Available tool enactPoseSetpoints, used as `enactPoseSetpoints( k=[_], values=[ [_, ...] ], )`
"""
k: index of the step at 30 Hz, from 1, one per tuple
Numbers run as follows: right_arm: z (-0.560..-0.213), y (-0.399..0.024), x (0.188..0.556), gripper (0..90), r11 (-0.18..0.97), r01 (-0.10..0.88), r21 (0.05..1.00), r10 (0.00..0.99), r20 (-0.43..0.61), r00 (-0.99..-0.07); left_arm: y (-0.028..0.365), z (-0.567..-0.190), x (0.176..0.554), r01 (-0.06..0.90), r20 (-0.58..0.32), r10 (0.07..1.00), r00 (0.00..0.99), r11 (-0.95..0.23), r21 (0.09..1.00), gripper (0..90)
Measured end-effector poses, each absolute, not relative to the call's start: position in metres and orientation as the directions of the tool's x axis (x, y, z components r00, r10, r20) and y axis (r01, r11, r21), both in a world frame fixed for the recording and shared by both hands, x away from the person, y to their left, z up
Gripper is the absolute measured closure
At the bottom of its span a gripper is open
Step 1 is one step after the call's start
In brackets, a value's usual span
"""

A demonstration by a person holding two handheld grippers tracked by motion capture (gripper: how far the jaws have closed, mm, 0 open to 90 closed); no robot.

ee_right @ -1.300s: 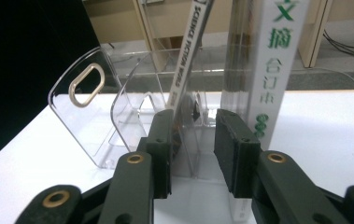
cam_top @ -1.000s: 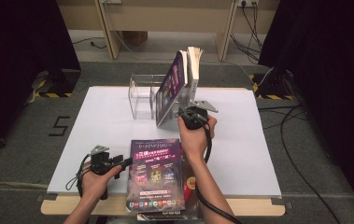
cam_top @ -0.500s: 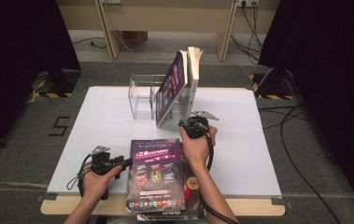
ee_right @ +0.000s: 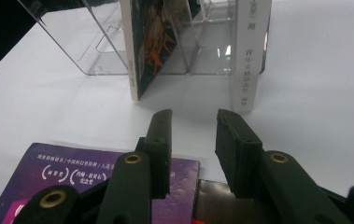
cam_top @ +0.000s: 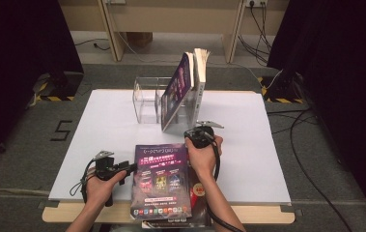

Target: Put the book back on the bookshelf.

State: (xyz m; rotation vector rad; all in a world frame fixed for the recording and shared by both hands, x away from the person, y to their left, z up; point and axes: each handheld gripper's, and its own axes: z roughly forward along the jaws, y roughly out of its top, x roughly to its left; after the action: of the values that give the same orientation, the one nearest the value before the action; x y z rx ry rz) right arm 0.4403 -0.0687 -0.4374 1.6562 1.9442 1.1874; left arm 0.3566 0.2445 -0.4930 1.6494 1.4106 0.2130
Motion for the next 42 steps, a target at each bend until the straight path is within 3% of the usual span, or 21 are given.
enactPoseSetpoints(
  k=[28,42],
  values=[
    [-0.462,-0.064,0.447,66.7,0.014,0.732,0.681,0.914,0.288,-0.285,0.235,-0.499,0.364,0.725,-0.449,0.828,0.337,0.076,0.685,57.0],
    [-0.471,-0.058,0.461,64.1,0.029,0.782,0.622,0.911,0.305,-0.276,0.233,-0.499,0.366,0.733,-0.422,0.844,0.333,0.050,0.679,60.3]
  ],
)
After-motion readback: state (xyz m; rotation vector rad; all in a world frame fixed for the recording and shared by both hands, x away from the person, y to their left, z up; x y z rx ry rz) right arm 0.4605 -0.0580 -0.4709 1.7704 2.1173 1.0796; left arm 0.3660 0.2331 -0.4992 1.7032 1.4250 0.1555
